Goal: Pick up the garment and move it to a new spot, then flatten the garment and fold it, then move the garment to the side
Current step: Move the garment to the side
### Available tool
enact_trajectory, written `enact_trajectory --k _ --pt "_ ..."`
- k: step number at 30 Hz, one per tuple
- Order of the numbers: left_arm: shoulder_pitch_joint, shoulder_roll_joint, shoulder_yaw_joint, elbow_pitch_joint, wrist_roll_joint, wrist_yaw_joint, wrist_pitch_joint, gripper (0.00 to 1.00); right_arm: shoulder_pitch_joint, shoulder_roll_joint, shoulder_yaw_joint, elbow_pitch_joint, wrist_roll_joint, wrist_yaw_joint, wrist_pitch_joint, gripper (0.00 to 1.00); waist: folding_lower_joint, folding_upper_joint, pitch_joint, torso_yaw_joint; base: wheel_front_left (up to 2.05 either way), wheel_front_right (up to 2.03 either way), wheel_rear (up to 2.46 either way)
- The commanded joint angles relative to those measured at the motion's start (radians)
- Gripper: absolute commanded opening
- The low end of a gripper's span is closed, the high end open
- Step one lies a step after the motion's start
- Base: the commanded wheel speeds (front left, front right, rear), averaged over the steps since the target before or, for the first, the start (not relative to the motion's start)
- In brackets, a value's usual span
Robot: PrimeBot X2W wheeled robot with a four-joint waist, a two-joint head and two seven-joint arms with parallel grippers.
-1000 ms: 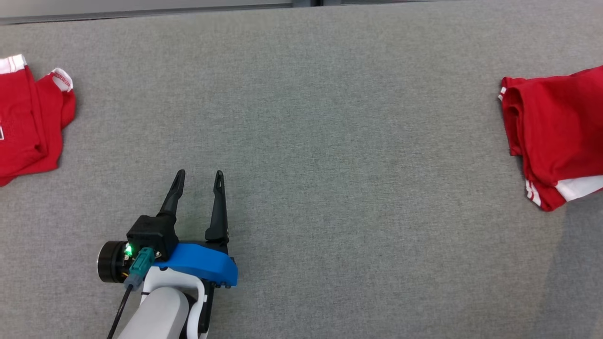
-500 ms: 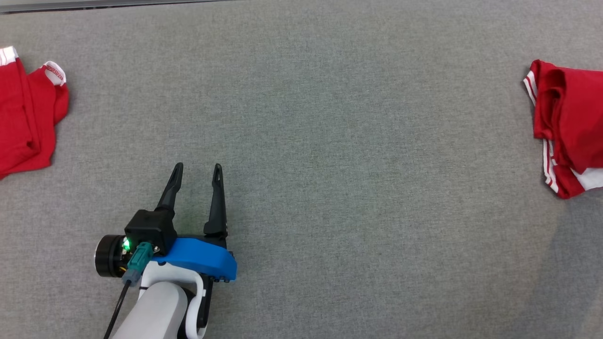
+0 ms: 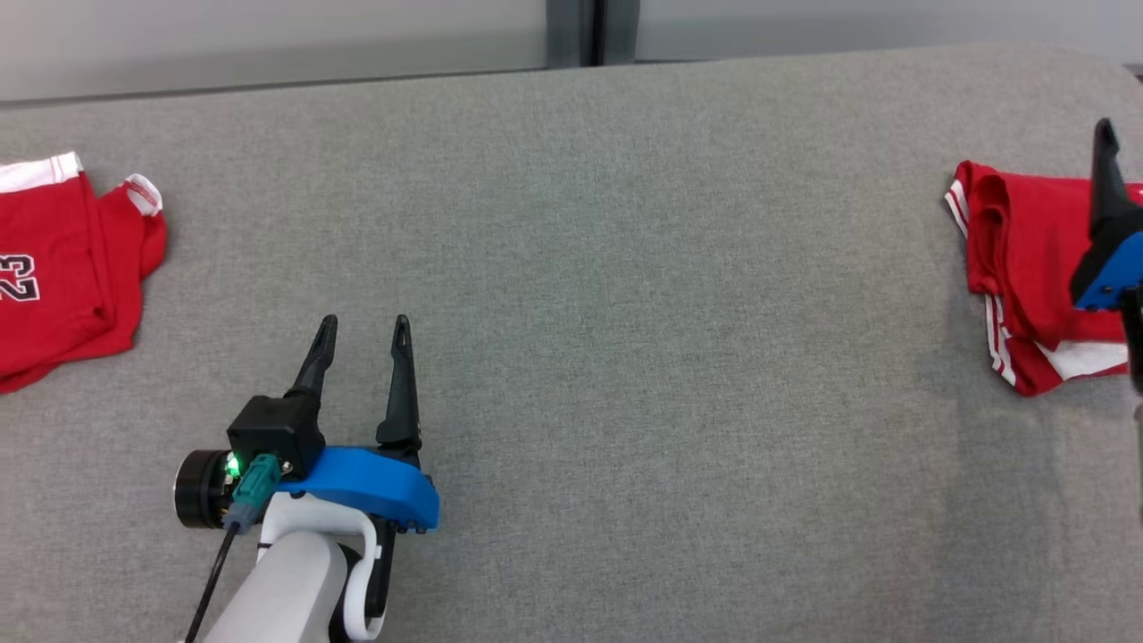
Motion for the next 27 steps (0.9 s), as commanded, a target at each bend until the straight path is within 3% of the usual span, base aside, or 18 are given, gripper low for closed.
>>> enact_trajectory --k 1,17,27 --pt "-0.019 0.004 0.006 0.006 -0.002 -0.002 -0.005 1.0 0.016 0.006 0.001 -0.006 0.01 0.0 -0.011 1.0 0.0001 0.0 -0.009 -0.002 0.0 0.0 0.0" --pt "0.034 -0.023 0.025 0.164 -0.051 -0.028 -0.045 1.0 0.285 0.196 0.132 -0.107 0.114 0.0 -0.132 1.0 0.0001 0.0 -0.197 0.074 0.0 0.0 0.0" --pt "0.136 -0.031 0.011 0.178 -0.055 -0.025 -0.055 1.0 0.515 0.257 0.189 -0.267 0.14 0.0 -0.175 1.0 0.0001 0.0 -0.289 0.095 0.0 0.0 0.0"
